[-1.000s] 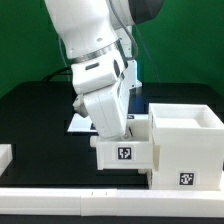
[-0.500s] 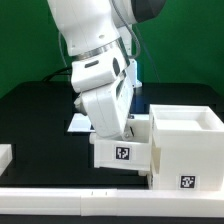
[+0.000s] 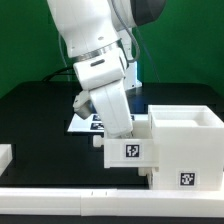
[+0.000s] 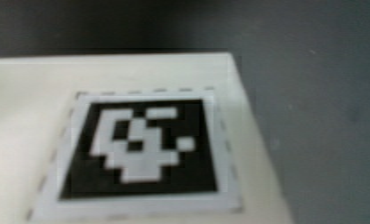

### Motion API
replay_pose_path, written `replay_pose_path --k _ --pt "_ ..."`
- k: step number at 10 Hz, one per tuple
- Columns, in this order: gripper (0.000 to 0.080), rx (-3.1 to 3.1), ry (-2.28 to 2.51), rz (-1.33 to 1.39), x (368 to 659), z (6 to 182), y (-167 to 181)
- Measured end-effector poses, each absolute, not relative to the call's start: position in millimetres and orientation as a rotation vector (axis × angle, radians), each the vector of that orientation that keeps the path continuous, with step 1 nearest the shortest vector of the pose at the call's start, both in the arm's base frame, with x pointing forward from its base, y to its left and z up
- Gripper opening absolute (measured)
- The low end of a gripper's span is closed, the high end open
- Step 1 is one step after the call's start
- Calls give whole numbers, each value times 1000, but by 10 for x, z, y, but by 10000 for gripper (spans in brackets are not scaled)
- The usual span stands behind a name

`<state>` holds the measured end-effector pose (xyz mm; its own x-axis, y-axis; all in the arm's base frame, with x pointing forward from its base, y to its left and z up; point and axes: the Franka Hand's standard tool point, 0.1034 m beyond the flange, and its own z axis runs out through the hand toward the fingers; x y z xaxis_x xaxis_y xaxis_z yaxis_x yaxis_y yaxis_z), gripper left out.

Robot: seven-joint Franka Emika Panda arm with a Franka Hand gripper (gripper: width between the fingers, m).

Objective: Assemble drawer

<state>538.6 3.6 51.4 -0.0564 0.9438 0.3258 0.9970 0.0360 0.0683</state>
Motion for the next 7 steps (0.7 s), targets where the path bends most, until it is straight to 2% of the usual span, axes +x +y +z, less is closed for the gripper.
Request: replay_pose_path --k 5,7 --pt "34 -2027 -2054 -370 5343 507 20" --pt "34 -2043 -2052 -376 5433 536 54"
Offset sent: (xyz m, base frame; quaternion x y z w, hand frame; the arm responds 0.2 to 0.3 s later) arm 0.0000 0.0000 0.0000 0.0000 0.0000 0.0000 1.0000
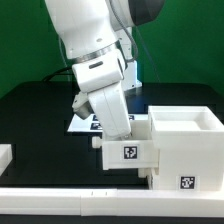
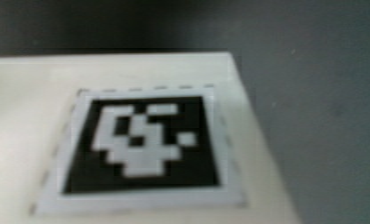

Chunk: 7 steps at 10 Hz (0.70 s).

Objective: Assemble drawer

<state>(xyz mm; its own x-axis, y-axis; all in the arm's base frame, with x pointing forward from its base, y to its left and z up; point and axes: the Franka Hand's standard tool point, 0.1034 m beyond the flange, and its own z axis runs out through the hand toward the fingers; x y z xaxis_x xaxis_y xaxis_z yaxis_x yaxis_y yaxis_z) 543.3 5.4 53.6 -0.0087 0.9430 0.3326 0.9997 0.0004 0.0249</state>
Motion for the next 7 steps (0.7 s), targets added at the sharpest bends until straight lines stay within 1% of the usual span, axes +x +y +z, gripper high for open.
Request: replay_pose_path --k 4,7 --pt "34 -2078 -2034 -377 5545 558 62" --pt "34 -2064 -2038 -375 5558 558 216"
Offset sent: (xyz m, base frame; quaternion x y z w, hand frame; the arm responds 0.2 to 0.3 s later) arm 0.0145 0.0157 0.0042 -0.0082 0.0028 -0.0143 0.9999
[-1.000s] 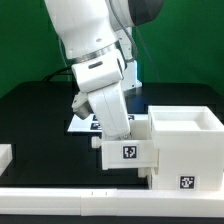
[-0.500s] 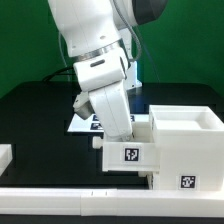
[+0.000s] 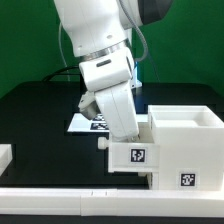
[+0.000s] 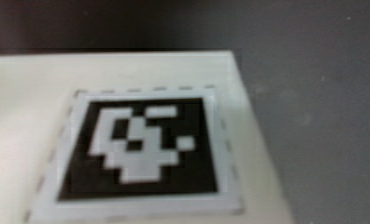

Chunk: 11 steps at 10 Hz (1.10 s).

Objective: Assemble drawer

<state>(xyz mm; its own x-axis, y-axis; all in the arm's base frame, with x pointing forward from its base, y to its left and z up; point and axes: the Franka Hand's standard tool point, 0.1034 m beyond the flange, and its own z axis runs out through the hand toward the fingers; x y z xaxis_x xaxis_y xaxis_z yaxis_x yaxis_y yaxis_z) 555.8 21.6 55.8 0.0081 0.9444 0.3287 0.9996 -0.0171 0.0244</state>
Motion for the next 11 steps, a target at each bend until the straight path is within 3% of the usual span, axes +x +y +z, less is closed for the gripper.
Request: replay_pose_path --k 7,8,9,10,11 --pt "34 -2061 -2053 -391 5552 549 358" --pt "219 -2061 -2053 -391 5550 546 359" --pt "355 -2061 -2053 -391 5552 549 358" --pt "355 -2068 -2050 -373 5552 621 329" --pt "538 -2072 -2067 -355 5568 752 275"
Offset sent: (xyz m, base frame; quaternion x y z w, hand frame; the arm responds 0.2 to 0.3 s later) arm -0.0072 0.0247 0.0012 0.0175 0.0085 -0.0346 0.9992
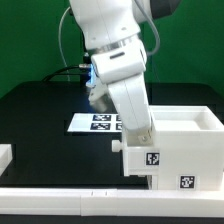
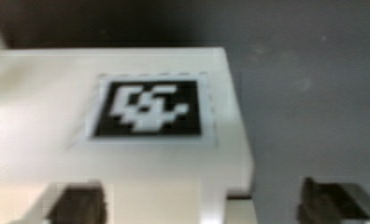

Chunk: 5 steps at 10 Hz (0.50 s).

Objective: Assemble drawer

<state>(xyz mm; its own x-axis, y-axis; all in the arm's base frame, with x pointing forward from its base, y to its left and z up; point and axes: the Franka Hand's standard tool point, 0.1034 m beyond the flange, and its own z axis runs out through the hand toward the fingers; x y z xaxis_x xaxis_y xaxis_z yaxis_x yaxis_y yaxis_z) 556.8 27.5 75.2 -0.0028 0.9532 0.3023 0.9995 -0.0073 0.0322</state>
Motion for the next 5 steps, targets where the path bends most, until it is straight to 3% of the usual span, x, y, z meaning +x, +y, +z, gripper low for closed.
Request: replay_pose_path --k 1,5 --pt "614 -2077 -2085 -343 5594 876 228" --pt "648 -2110 -2094 -373 5850 1061 42"
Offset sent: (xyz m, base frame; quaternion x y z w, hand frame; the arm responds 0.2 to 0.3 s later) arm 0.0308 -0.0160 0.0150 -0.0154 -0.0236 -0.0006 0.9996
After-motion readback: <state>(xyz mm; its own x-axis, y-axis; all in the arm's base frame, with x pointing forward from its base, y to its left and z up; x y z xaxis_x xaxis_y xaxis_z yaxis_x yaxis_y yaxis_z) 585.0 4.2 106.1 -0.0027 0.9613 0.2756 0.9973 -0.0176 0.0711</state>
